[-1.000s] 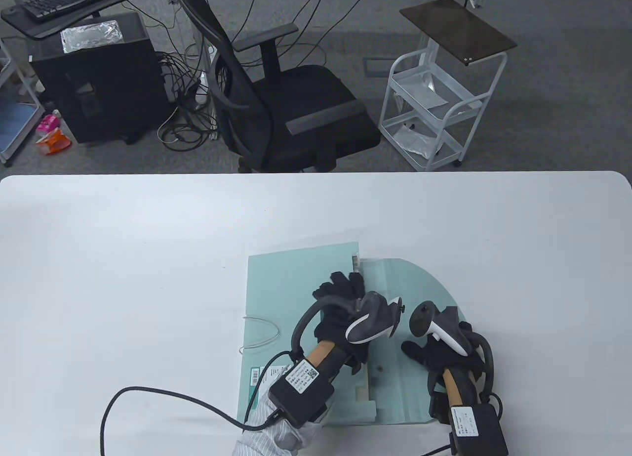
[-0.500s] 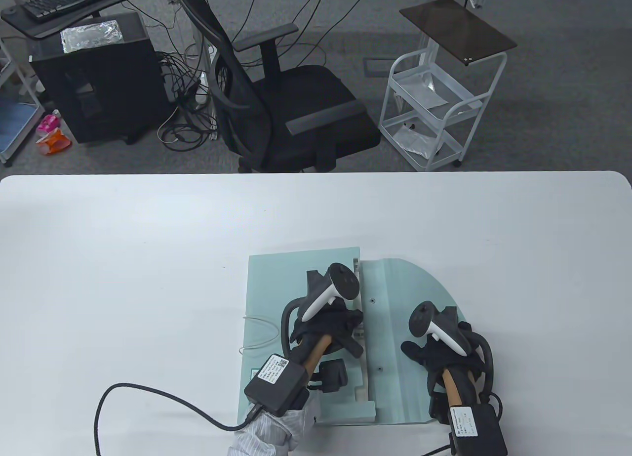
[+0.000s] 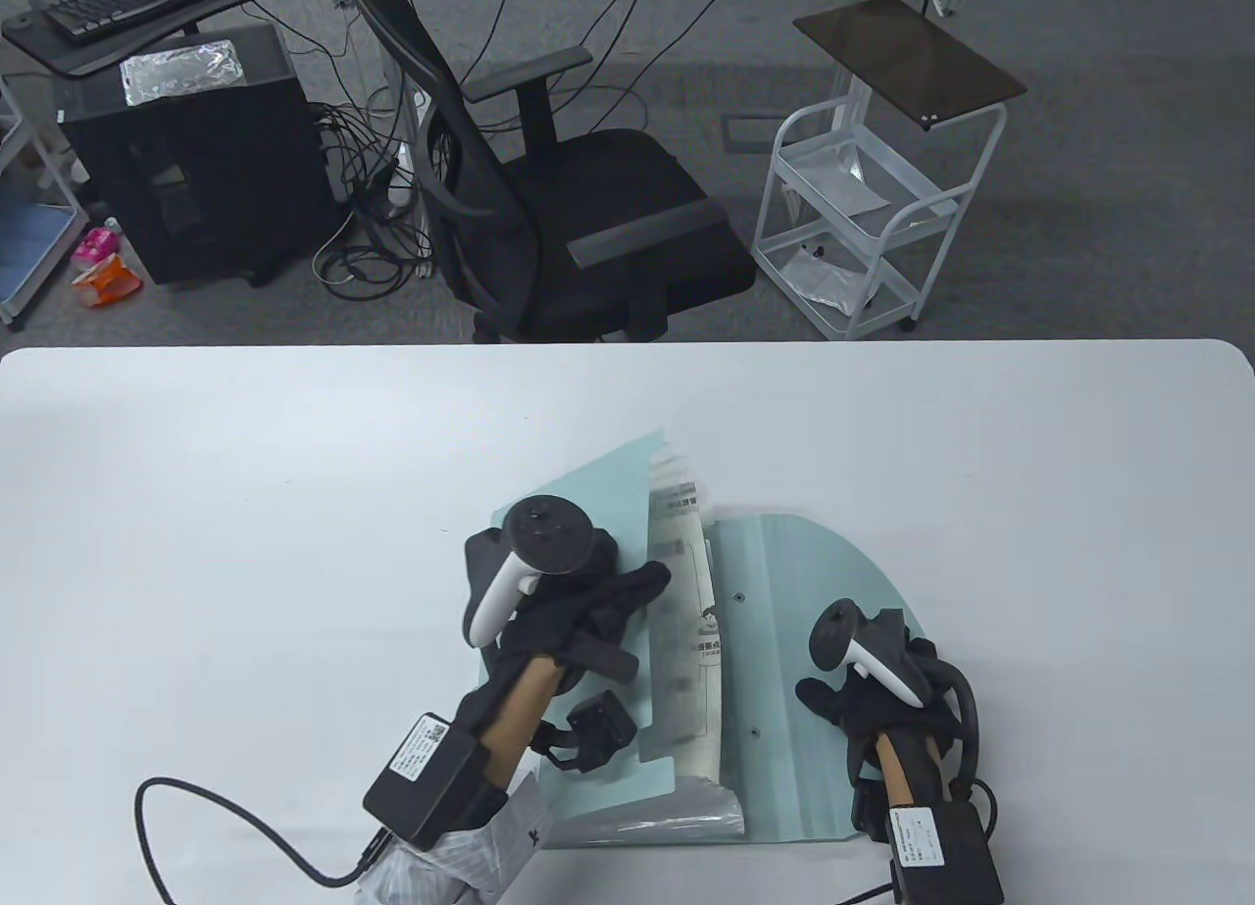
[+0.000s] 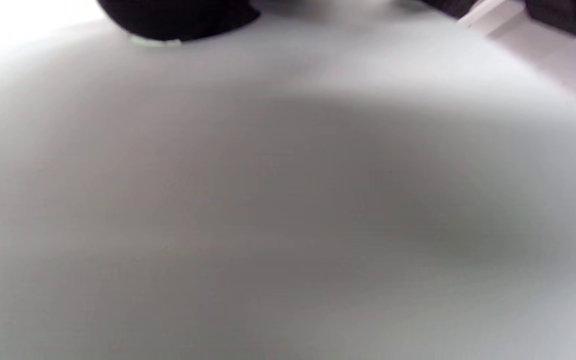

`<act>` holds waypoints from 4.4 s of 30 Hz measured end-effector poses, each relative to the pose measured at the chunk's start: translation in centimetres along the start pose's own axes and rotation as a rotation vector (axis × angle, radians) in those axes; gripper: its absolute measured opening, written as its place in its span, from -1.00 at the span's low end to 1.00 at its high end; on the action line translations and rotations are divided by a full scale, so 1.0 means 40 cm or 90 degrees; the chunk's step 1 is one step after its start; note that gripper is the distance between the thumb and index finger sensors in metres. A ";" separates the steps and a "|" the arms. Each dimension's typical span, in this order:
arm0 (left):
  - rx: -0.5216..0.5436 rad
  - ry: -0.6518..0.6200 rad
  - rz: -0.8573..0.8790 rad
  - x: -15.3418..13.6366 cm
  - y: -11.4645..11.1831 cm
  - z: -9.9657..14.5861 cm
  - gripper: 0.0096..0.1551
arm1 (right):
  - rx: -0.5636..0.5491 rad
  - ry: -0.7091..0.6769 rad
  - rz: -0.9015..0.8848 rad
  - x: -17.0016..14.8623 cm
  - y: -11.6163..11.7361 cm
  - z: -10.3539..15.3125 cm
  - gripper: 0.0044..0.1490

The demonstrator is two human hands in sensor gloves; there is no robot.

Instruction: Pull documents from accordion folder and sort

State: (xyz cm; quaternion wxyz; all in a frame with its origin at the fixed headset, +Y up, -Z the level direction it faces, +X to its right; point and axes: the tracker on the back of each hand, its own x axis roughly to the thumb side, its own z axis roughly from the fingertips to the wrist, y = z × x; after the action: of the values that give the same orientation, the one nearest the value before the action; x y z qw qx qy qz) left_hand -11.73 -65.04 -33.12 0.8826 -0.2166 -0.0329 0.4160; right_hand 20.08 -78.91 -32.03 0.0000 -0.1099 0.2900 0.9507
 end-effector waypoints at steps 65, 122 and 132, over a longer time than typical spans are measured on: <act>0.232 -0.081 0.174 -0.332 0.242 0.182 -0.19 | -0.147 -0.491 0.078 0.725 -0.450 0.551 -0.38; 0.231 -0.099 0.155 -0.315 0.228 0.177 -0.16 | -0.507 -0.282 0.056 0.494 -0.537 0.571 -0.53; 0.240 -0.098 0.141 -0.308 0.224 0.178 -0.17 | -0.744 -0.117 -0.033 0.215 -0.627 0.593 -0.54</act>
State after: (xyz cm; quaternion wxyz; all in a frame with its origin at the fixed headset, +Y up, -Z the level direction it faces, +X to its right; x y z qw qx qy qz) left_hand -27.91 -66.69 -28.85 0.8512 -0.0175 0.0024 0.5246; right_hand 8.32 -45.53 -28.49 -0.0123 -0.0162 -0.2855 0.9582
